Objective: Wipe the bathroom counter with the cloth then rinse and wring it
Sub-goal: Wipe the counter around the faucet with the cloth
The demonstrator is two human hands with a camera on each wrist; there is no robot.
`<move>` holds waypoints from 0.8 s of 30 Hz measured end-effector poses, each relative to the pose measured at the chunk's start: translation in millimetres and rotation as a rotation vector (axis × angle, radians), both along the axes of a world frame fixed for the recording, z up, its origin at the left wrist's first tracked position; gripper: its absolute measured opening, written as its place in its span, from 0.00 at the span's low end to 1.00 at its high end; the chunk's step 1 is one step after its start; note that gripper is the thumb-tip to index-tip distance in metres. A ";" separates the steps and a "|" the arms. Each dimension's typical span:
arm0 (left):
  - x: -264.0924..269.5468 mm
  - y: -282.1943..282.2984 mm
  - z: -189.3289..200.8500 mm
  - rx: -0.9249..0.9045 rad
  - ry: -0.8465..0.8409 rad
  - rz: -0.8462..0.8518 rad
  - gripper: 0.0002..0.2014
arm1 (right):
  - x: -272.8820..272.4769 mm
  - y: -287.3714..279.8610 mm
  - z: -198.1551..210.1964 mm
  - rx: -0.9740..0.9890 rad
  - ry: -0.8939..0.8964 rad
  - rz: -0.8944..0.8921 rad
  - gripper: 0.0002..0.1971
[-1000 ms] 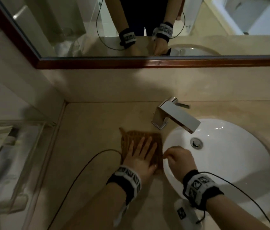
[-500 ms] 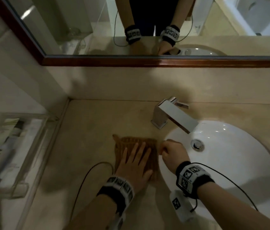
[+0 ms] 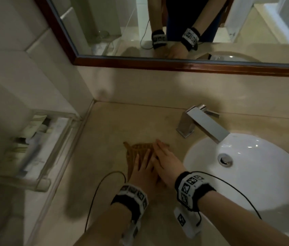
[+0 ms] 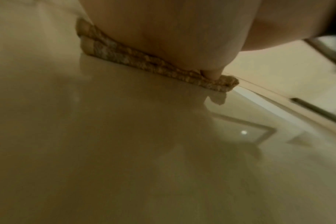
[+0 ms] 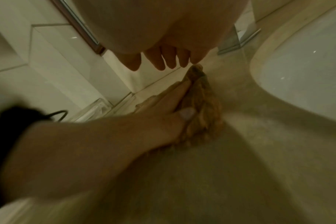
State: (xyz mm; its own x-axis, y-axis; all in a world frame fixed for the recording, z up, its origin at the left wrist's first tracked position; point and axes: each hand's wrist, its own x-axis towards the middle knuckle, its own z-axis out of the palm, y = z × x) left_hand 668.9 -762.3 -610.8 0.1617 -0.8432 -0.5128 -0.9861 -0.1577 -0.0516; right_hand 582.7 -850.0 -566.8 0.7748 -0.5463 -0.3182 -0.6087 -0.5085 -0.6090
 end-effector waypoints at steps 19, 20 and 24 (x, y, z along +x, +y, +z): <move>-3.9 176.3 -8.4 -0.175 0.118 0.206 0.41 | -34.9 -2.8 -16.4 -0.198 0.416 0.249 0.38; -2.4 184.1 -4.9 -0.153 0.144 0.201 0.41 | -33.7 -2.5 -15.7 -0.200 0.420 0.244 0.37; 56.3 146.4 -5.3 -0.197 0.075 0.332 0.38 | -30.6 0.0 -14.8 -0.243 0.428 0.232 0.37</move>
